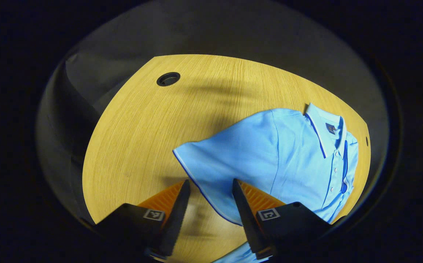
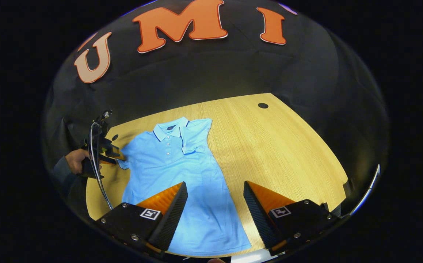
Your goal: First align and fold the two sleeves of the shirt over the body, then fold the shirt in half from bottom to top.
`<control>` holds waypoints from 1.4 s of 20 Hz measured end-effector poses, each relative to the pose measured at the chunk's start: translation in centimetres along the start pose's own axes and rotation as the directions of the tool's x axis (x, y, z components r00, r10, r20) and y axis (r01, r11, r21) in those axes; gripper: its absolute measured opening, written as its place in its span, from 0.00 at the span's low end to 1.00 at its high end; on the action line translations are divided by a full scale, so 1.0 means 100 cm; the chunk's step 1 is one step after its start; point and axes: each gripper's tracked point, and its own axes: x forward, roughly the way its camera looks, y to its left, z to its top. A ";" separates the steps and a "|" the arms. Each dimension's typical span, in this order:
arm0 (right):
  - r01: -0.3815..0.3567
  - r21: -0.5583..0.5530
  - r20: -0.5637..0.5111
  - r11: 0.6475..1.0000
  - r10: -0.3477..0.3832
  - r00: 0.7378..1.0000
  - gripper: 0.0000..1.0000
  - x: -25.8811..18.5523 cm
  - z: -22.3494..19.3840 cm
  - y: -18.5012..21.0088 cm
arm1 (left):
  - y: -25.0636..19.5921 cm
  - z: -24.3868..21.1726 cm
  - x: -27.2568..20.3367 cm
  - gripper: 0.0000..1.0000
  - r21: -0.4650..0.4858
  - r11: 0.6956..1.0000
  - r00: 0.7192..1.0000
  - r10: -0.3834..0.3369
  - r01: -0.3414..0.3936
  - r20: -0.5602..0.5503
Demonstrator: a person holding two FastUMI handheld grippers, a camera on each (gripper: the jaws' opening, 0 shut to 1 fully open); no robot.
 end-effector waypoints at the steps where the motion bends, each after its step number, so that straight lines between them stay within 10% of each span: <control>1: -0.011 0.022 0.000 1.000 0.011 1.000 0.93 -0.001 -0.003 0.002 | -0.006 0.005 0.002 0.47 0.003 1.000 0.999 -0.019 0.019 0.030; 2: -0.020 0.027 0.004 0.999 0.020 1.000 0.93 -0.003 -0.004 0.003 | -0.008 0.008 0.001 0.16 -0.003 1.000 0.999 -0.022 0.022 0.035; 5: -0.004 0.036 0.011 0.999 0.003 1.000 0.93 -0.007 -0.009 -0.005 | -0.020 0.010 -0.002 0.07 0.010 0.994 0.993 -0.106 0.105 0.048; 12: 0.008 0.085 0.007 0.996 -0.009 1.000 0.94 -0.013 -0.015 -0.011 | -0.079 0.053 -0.056 0.07 0.214 0.947 0.941 -0.281 0.239 0.191; 24: 0.038 0.094 -0.011 0.995 -0.037 0.999 0.95 -0.028 -0.037 -0.012 | -0.192 0.034 -0.085 0.07 0.474 0.805 0.883 -0.456 0.355 0.114; 28: 0.025 0.084 -0.017 0.996 -0.024 1.000 0.95 -0.029 -0.038 -0.015 | -0.219 0.009 -0.106 0.34 0.516 0.738 0.833 -0.548 0.436 0.080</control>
